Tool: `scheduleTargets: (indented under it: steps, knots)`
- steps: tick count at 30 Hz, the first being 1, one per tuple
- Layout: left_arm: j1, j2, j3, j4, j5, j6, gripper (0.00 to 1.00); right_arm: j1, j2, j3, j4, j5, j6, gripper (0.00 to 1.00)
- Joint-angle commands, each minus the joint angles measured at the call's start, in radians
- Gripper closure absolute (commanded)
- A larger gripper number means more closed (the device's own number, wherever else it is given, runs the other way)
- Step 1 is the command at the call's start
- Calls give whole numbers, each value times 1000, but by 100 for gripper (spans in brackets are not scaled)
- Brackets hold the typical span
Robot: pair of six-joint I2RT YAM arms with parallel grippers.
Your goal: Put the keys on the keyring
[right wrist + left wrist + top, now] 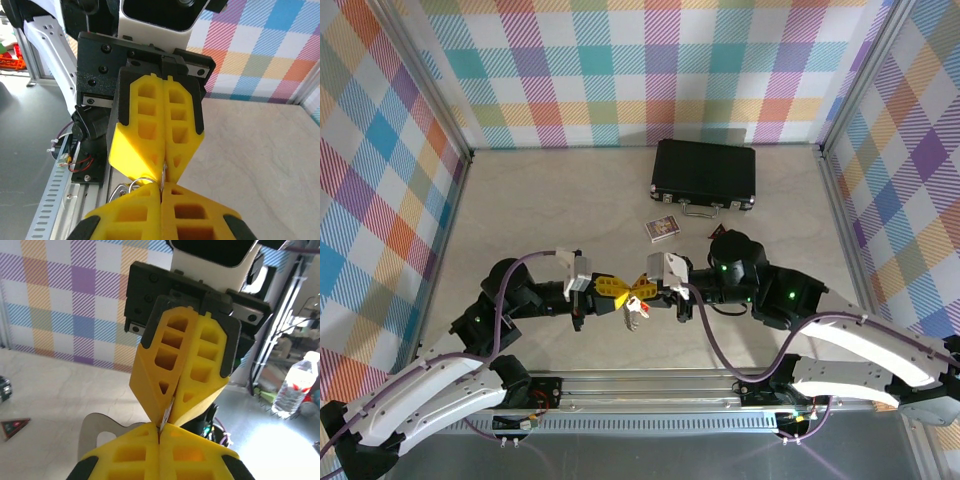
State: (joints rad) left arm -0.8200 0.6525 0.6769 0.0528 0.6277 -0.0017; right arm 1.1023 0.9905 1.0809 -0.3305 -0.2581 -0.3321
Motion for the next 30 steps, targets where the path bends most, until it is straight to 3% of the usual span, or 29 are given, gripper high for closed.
scheduleTargets:
  steps: [1,5,11,17,22,27,30]
  knots:
    - [-23,3,76,-121,-56,95,95,-2,27,63,-81,37,-57,100]
    - [-31,30,125,-217,-83,128,88,-2,68,134,-204,65,-103,100]
    - [-30,83,223,-379,-87,179,87,-2,141,226,-342,60,-151,100]
    - [-32,111,276,-457,-83,218,98,-2,131,215,-323,42,-148,100]
    - [-34,103,257,-412,-56,204,100,-2,128,216,-325,36,-143,100]
    - [-34,75,207,-256,-5,131,100,-2,102,176,-251,59,-97,100]
    - [-33,56,167,-140,23,70,100,-3,70,132,-177,63,-63,89]
